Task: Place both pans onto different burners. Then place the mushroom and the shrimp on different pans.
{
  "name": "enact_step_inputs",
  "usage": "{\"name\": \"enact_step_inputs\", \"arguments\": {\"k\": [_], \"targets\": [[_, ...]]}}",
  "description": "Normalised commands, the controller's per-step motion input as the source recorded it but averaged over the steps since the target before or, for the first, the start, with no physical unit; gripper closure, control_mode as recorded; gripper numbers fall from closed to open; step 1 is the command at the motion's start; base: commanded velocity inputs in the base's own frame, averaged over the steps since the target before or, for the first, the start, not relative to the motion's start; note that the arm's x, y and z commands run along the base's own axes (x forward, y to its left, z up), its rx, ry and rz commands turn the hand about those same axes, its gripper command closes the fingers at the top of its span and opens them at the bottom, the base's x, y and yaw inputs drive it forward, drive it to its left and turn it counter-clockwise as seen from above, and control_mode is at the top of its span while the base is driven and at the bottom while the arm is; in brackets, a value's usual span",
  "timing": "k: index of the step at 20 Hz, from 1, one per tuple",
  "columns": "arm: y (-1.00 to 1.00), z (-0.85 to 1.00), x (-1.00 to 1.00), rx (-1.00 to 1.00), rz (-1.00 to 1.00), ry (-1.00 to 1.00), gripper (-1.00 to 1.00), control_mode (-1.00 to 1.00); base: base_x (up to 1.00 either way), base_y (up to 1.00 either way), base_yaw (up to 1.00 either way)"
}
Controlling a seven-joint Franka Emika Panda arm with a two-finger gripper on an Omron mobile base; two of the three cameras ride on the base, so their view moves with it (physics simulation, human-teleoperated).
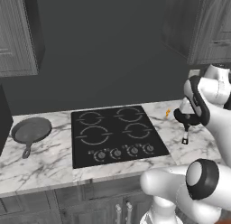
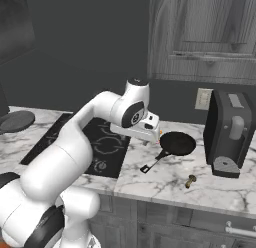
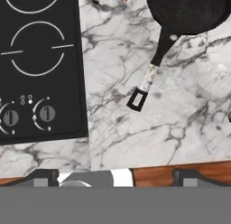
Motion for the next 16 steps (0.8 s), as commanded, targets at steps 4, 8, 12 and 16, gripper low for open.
{"name": "enact_step_inputs", "arguments": {"k": [4,8,12,16], "targets": [[-0.54,-0.28,0.0,0.0,0.0,0.0,-1.0,-1.0,0.0,0.0,0.0],[-0.35,-0.26,0.0,0.0,-0.01,0.0,-1.0,-1.0,0.0,0.0,0.0],[-0.25,-0.27,0.02,0.0,-0.03,0.0,-1.0,-1.0,0.0,0.0,0.0],[-0.01,-0.22,0.16,0.0,-0.08,0.0,-1.0,-1.0,0.0,0.0,0.0]]}}
